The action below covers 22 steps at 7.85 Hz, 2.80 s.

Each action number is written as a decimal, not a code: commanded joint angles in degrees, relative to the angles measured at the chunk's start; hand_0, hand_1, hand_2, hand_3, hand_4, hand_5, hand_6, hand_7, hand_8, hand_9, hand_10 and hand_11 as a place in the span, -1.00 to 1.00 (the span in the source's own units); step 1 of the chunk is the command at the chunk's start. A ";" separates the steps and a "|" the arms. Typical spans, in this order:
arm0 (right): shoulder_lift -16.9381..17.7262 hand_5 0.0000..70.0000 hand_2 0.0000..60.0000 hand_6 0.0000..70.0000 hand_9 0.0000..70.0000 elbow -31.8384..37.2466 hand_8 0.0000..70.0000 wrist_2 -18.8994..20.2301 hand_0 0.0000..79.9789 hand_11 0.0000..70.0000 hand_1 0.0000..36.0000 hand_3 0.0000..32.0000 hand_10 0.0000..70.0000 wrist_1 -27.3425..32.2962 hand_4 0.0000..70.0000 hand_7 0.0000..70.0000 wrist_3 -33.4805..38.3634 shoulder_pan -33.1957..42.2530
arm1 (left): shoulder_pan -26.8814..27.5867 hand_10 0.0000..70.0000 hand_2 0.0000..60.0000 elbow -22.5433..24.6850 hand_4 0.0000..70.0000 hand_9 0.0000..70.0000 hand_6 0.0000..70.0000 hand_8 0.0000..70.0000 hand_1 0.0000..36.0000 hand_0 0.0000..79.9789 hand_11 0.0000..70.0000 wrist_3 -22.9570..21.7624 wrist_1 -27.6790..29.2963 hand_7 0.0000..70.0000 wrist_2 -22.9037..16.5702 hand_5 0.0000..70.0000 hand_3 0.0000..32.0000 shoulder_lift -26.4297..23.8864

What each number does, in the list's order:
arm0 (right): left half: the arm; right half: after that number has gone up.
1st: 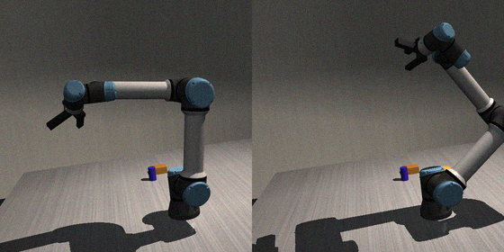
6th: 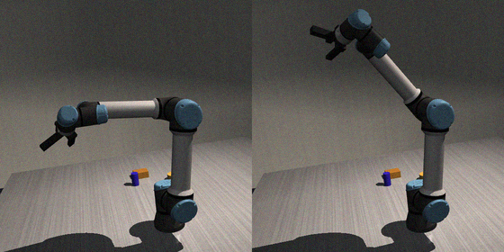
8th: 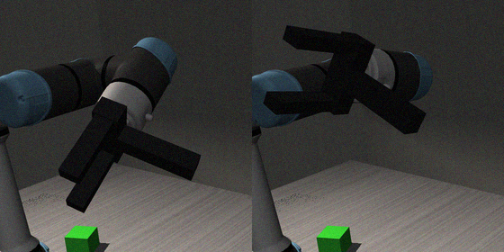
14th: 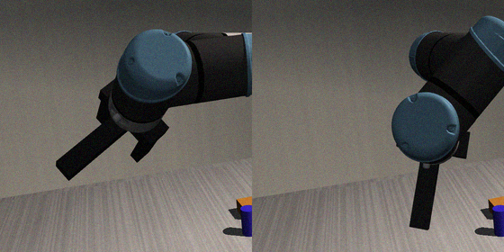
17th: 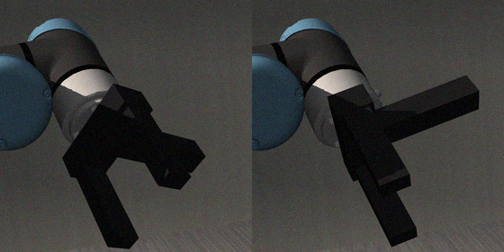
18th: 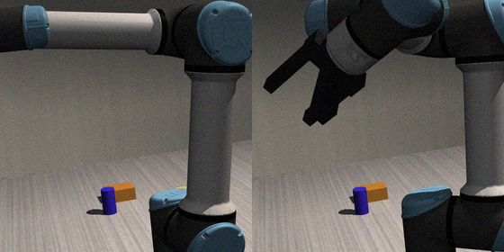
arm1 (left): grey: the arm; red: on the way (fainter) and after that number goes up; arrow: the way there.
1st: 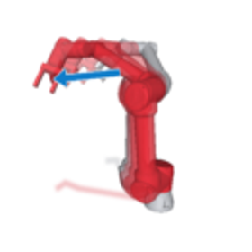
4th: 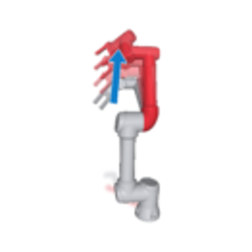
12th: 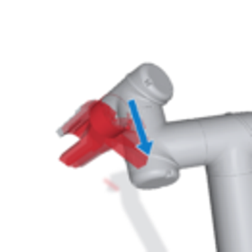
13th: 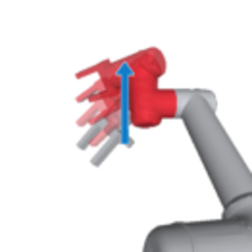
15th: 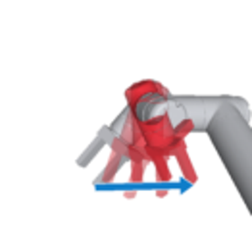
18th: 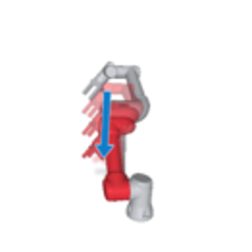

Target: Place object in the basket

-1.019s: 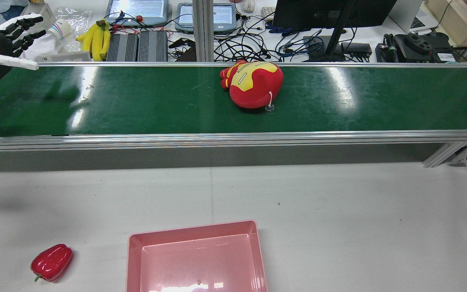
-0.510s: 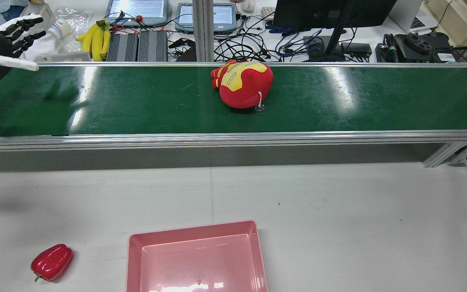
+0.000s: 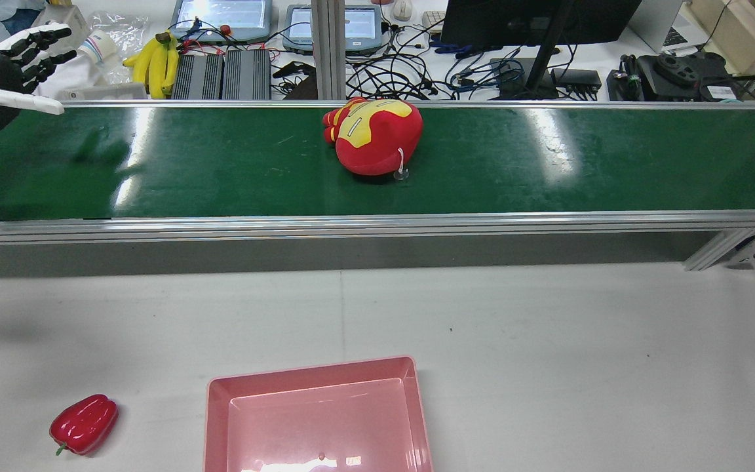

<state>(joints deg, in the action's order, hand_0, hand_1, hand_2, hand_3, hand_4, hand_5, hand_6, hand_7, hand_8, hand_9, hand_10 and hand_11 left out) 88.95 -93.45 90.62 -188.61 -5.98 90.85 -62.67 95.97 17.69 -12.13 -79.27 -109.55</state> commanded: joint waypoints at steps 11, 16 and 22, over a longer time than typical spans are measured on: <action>0.00 -1.00 -1.00 -1.00 -1.00 0.02 -1.00 0.00 -1.00 -1.00 -1.00 -1.00 -1.00 0.00 -1.00 -1.00 0.00 0.03 | -0.17 -1.00 -1.00 0.18 -0.77 -0.61 -0.92 -0.76 0.02 0.52 -1.00 -0.11 0.09 -0.93 -0.01 -0.44 -1.00 0.30; 0.00 -1.00 -1.00 -1.00 -1.00 0.02 -1.00 0.00 -1.00 -1.00 -1.00 -1.00 -1.00 0.00 -1.00 -1.00 0.00 0.03 | -0.43 -1.00 -1.00 0.36 -0.78 -0.61 -0.92 -0.76 0.02 0.51 -1.00 -0.11 0.52 -0.94 -0.09 -0.45 -1.00 0.56; 0.00 -1.00 -1.00 -1.00 -1.00 -0.06 -1.00 0.00 -1.00 -1.00 -1.00 -1.00 -1.00 0.00 -1.00 -1.00 0.00 -0.06 | -0.26 -1.00 -1.00 0.36 -0.76 -0.61 -0.92 -0.76 0.03 0.52 -1.00 -0.11 0.61 -0.93 -0.18 -0.45 -1.00 0.48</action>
<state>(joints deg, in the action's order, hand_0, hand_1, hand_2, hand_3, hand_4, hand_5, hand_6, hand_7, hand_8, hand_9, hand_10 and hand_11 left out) 88.95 -93.43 90.62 -188.61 -5.98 90.88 -62.93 96.33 17.58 -11.52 -79.45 -109.04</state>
